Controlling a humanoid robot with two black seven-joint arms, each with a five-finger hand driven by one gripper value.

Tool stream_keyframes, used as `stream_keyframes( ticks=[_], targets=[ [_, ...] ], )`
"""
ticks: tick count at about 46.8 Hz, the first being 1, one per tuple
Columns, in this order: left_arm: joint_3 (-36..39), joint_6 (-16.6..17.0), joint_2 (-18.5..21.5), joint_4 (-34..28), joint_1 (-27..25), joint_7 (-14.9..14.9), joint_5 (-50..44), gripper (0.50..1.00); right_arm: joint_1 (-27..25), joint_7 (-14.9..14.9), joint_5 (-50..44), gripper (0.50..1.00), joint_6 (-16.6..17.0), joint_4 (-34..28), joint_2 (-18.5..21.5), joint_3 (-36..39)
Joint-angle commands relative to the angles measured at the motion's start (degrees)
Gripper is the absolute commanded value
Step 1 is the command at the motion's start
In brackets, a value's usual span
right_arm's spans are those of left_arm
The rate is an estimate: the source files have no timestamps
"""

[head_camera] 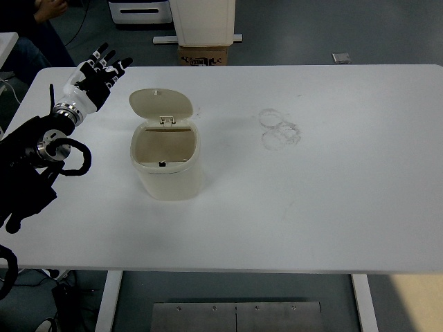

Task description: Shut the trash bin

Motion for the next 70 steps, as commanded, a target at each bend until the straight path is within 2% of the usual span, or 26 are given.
stream_keyframes(
  ticks=[1,4,9,12,24,28,34,42,48,50,57,70],
  targets=[
    [0.07,-0.18,0.31,-0.52,-0.31,0.18,0.00,1.000,0.00,0.00,0.00,0.991,-0.03,0.00,0.00,-0.07],
    [0.07,-0.18,0.66,-1.66,-1.19,1.67,0.00,1.000,0.00,0.00,0.00,0.991,0.06,0.00,0.00,-0.08],
    [0.07,-0.09,1.62,-3.15,-1.72,6.23,-0.70,1.000,0.00,0.00,-0.09,0.991,0.06,0.00,0.00,0.01],
    [0.07,0.00,2.59,-4.29,-1.98,7.65,-1.92,1.000,0.00,0.00,0.00,0.991,-0.03,0.00,0.00,0.01],
    [0.68,0.26,5.05,-7.37,-3.21,8.44,-2.90,1.000,0.00,0.00,0.00,0.991,-0.03,0.00,0.00,-0.07],
    [2.52,0.70,5.93,-10.27,-3.38,9.49,-2.90,1.000,0.00,0.00,0.00,0.991,-0.03,0.00,0.00,0.01],
    [7.88,2.37,9.35,-16.59,-5.23,10.99,-2.90,1.000,0.00,0.00,0.00,0.991,0.06,0.00,0.00,0.01],
    [11.75,2.90,13.92,-25.91,-8.92,16.69,-2.81,1.000,0.00,0.00,0.00,0.991,0.06,0.00,0.00,-0.07],
    [18.16,2.72,17.00,-27.68,-13.83,23.72,-2.02,1.000,0.00,0.00,0.00,0.991,-0.03,0.00,0.00,0.01],
    [20.88,2.63,17.71,-27.68,-15.77,25.05,-2.02,1.000,0.00,0.00,0.00,0.991,-0.03,0.00,0.00,0.01],
    [28.27,1.58,20.25,-28.73,-21.22,25.49,-1.93,1.000,0.00,0.00,0.00,0.991,-0.03,0.00,0.00,0.01],
    [37.41,0.70,22.19,-36.29,-29.57,25.93,-1.23,1.000,0.00,0.00,0.00,0.991,-0.03,0.00,0.00,-0.07]
  ],
)
